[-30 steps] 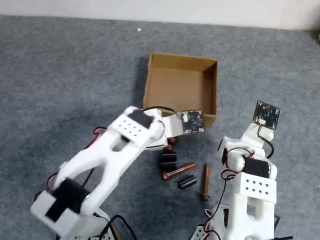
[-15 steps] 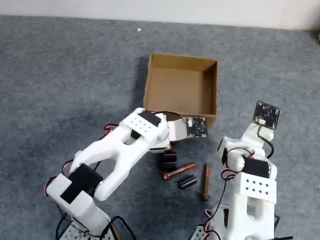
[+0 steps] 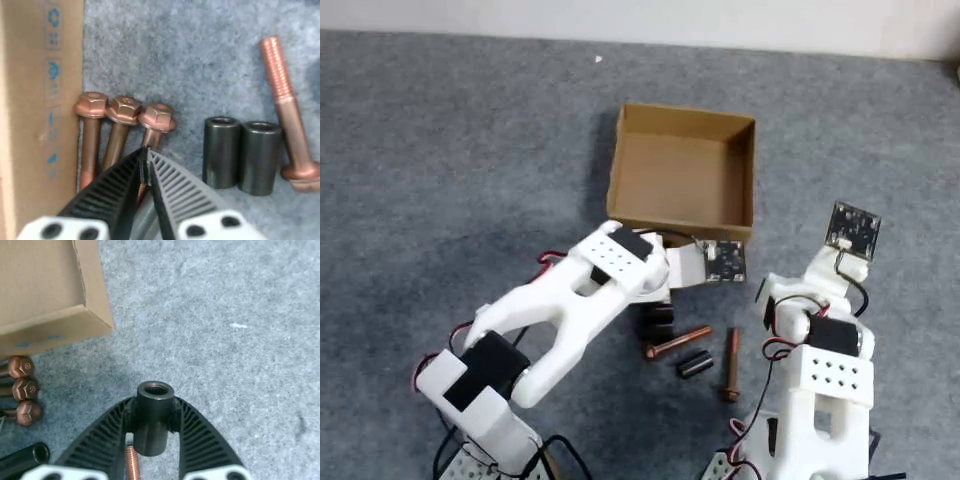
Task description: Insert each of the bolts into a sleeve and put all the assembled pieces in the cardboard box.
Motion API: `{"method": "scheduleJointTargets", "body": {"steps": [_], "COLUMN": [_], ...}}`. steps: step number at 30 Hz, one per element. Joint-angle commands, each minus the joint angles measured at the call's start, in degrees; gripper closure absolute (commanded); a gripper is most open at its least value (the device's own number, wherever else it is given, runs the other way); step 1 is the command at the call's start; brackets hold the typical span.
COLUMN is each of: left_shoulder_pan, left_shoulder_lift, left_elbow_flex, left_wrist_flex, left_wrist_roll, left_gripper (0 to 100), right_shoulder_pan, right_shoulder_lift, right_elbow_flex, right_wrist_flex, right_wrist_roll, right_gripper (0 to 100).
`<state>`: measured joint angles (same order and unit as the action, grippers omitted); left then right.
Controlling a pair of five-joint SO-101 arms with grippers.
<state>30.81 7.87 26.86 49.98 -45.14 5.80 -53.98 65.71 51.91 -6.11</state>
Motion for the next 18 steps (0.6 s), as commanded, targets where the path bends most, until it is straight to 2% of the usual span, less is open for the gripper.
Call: {"method": "scheduleJointTargets", "body": {"steps": [1, 5, 18], "left_shoulder_pan": [1.5, 1.3, 1.5], "left_shoulder_lift": [-0.7, -0.4, 0.0], "left_elbow_flex": [-2.6, -2.7, -2.7], "left_wrist_flex": [1.1, 2.0, 1.8], "left_wrist_roll": [1.1, 1.2, 1.0], "left_gripper": [98, 87, 87], "right_shoulder_pan": [0.6, 0.6, 0.7], "right_shoulder_lift": [-1.3, -1.3, -1.3], "right_elbow_flex": [-0.4, -0.4, -0.5], "right_wrist_flex": [-1.5, -1.5, -1.5], "right_wrist_roll": [-0.3, -0.3, -0.3], "right_gripper": [99.5, 99.5, 99.5]}}
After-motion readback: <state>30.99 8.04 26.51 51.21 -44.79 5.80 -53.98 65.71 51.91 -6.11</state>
